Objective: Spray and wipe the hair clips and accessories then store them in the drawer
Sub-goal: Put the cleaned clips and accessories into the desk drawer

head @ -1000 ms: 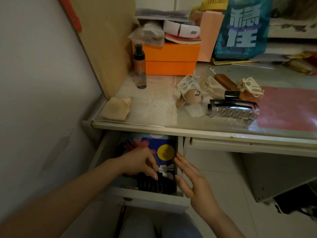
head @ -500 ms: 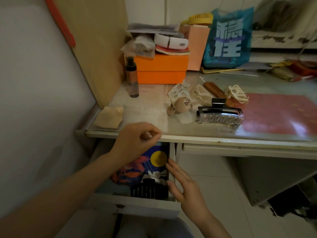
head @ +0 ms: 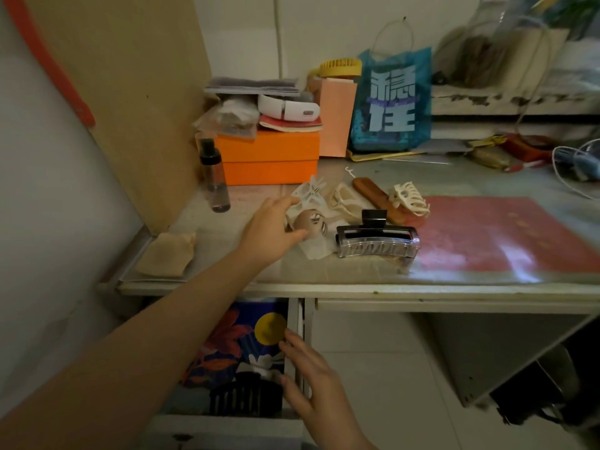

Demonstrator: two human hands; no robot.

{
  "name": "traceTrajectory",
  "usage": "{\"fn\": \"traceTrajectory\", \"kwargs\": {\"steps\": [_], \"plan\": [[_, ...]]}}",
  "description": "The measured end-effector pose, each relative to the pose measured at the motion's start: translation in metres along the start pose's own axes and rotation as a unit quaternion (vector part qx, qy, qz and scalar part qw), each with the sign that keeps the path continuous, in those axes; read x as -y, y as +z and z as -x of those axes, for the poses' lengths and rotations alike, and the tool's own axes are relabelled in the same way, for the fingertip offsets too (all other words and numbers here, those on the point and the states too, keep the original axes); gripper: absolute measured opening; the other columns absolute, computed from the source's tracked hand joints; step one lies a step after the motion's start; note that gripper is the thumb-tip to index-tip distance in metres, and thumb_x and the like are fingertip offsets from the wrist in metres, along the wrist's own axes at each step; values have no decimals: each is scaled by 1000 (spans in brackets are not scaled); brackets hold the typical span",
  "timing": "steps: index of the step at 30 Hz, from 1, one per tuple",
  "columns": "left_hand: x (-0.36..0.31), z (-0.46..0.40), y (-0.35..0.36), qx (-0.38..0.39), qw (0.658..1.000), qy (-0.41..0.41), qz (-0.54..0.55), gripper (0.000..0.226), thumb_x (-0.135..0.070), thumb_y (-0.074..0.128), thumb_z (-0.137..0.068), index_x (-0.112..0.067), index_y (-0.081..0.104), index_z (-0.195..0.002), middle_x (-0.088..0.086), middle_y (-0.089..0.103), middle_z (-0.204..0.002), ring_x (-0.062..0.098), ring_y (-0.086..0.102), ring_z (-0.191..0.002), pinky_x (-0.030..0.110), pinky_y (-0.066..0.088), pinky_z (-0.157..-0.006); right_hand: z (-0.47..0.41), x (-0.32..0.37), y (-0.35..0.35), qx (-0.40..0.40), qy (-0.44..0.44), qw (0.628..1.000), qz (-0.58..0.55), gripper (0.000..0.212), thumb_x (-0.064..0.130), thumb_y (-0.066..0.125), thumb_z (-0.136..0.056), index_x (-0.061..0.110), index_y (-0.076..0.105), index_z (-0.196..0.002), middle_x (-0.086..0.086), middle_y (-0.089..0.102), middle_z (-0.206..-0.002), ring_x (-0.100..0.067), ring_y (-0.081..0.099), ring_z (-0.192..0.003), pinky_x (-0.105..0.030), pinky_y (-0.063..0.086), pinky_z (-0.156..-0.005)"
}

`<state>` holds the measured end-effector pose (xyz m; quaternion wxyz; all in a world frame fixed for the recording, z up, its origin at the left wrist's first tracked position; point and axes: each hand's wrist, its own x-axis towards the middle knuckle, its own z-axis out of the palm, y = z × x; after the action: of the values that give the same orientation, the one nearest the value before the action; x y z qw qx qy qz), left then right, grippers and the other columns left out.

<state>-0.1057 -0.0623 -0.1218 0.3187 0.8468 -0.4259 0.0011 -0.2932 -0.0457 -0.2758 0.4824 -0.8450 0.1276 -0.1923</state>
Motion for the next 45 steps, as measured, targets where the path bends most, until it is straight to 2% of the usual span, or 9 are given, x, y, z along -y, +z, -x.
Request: {"fn": "traceTrajectory", "kwargs": {"steps": [3, 8, 11, 15, 18, 25, 31, 39, 45], "plan": [[4, -2, 10, 21, 993, -80, 86, 45, -24, 68, -84, -14, 54, -126, 8, 56, -126, 23, 54, -112, 28, 41, -87, 0, -4, 3, -16, -7, 1000, -7, 47, 74, 36, -78, 71, 28, -123, 41, 25, -141, 8, 29, -134, -23, 28, -113], [10, 4, 10, -13, 990, -55, 131, 20, -15, 71, -81, -17, 65, -100, 5, 65, -88, 25, 64, -86, 44, 53, -84, -1, -3, 3, -21, -6, 1000, -18, 47, 77, 33, -76, 73, 26, -122, 43, 19, -141, 9, 29, -133, -19, 26, -113], [12, 11, 5, -19, 991, -31, 133, 20, -12, 73, -78, -15, 66, -97, 2, 63, -82, 24, 65, -83, 37, 55, -79, 0, -2, 1, -17, 0, 1000, -23, 47, 74, 38, -78, 69, 31, -124, 41, 20, -142, 9, 29, -134, -18, 26, -112], [23, 21, -1, -27, 990, -10, 139, 24, -14, 76, -75, -14, 68, -97, -2, 64, -77, 18, 67, -76, 23, 53, -71, 3, -2, 0, -11, 8, 999, -35, 50, 53, 52, -83, 39, 45, -131, 28, 31, -144, 8, 30, -134, -22, 28, -113], [31, 34, -12, -36, 991, 6, 130, 22, -15, 76, -75, -14, 68, -95, -8, 63, -72, 8, 66, -65, 8, 48, -63, 4, 1, -2, -10, 14, 999, -39, 48, 48, 51, -83, 38, 45, -130, 25, 32, -144, 9, 30, -133, -21, 27, -113], [51, 83, -57, -13, 989, 29, 141, 20, -10, 73, -77, -12, 68, -96, -1, 68, -78, 4, 64, -73, 8, 47, -69, 5, 0, -4, -7, 15, 999, -45, 46, 21, 60, -89, 33, 48, -132, 22, 36, -144, 6, 31, -134, -16, 26, -112], [93, 128, -88, 46, 988, -15, 146, 24, -11, 74, -74, -16, 71, -97, -2, 72, -88, 6, 66, -85, 14, 51, -80, 5, 4, -4, -12, 5, 999, -46, 44, 27, 58, -86, 31, 50, -129, 19, 38, -143, 9, 32, -132, -10, 25, -108], [118, 158, -91, 79, 981, -66, 165, 30, -6, 80, -64, -16, 73, -91, -1, 74, -89, 11, 69, -84, 16, 54, -77, 8, 7, -5, -12, 6, 999, -39, 43, 18, 61, -89, 32, 50, -128, 21, 38, -142, 12, 32, -130, -30, 36, -110], [139, 166, -72, 141, 987, -79, 9, 31, -19, 86, -61, -37, 69, -80, -8, 72, -84, 3, 67, -78, 21, 55, -75, 9, 7, -4, -14, 7, 999, -44, 45, 27, 58, -87, 28, 50, -131, 23, 37, -143, 10, 33, -131, -32, 36, -110]]}}
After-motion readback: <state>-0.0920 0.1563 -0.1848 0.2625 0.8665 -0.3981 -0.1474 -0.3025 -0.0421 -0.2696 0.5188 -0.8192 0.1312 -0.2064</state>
